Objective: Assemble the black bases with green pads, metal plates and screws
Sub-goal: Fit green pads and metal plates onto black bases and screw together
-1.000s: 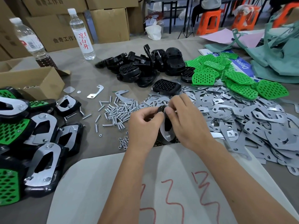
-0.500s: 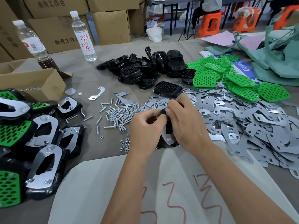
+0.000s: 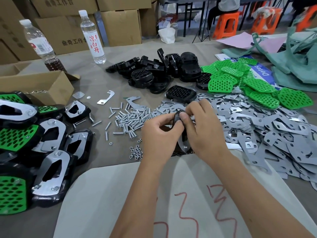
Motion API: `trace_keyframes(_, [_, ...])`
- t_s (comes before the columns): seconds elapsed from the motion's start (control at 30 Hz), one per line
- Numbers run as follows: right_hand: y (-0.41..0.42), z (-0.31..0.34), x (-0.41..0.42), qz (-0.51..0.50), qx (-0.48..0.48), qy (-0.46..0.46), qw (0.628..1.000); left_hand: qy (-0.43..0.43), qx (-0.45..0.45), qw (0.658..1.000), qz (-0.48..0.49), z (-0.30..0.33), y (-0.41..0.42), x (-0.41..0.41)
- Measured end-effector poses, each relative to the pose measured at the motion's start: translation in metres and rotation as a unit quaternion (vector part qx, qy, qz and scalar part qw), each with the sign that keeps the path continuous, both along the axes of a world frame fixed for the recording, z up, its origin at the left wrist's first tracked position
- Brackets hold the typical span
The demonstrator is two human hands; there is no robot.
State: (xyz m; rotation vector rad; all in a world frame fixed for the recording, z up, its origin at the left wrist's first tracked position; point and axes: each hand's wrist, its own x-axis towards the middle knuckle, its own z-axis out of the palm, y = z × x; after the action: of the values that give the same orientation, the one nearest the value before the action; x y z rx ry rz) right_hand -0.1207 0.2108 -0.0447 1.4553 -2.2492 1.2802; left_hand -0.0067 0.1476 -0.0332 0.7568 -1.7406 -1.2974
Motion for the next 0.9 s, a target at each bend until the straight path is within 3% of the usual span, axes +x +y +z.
trace_keyframes(0.07, [-0.002,-0.001,-0.001,0.035,0.028,0.023,0.999,-0.002,0.001,1.0,0.0,-0.002,-0.003,0.002])
trace_keyframes(0.27, [-0.004,-0.002,0.004,-0.011,0.022,0.02,0.999,-0.007,-0.001,1.0,0.001,-0.002,-0.002,0.001])
trace_keyframes(0.37, [0.002,-0.002,0.0,-0.006,0.012,-0.05,0.999,0.007,0.031,0.999,0.035,-0.001,-0.002,0.0])
trace_keyframes(0.43, [0.005,-0.001,0.0,0.031,0.022,-0.122,0.992,0.049,0.101,0.99,0.082,0.001,-0.005,0.001])
trace_keyframes(0.53, [0.004,0.004,0.011,0.128,0.03,-0.275,0.953,0.116,0.184,0.966,0.138,0.007,-0.013,0.006])
trace_keyframes(0.63, [-0.008,0.007,0.03,0.168,0.042,-0.256,0.951,0.112,0.217,0.954,0.174,0.014,-0.022,0.02])
trace_keyframes(0.7, [-0.024,0.011,0.045,0.171,0.059,-0.239,0.954,0.077,0.201,0.955,0.202,0.019,-0.031,0.04])
trace_keyframes(0.8, [-0.057,0.019,0.076,0.211,0.083,-0.211,0.951,-0.018,0.095,0.953,0.288,0.03,-0.049,0.084])
trace_keyframes(0.9, [-0.088,0.038,0.123,0.253,0.038,-0.142,0.956,-0.083,-0.033,0.907,0.411,0.049,-0.056,0.13])
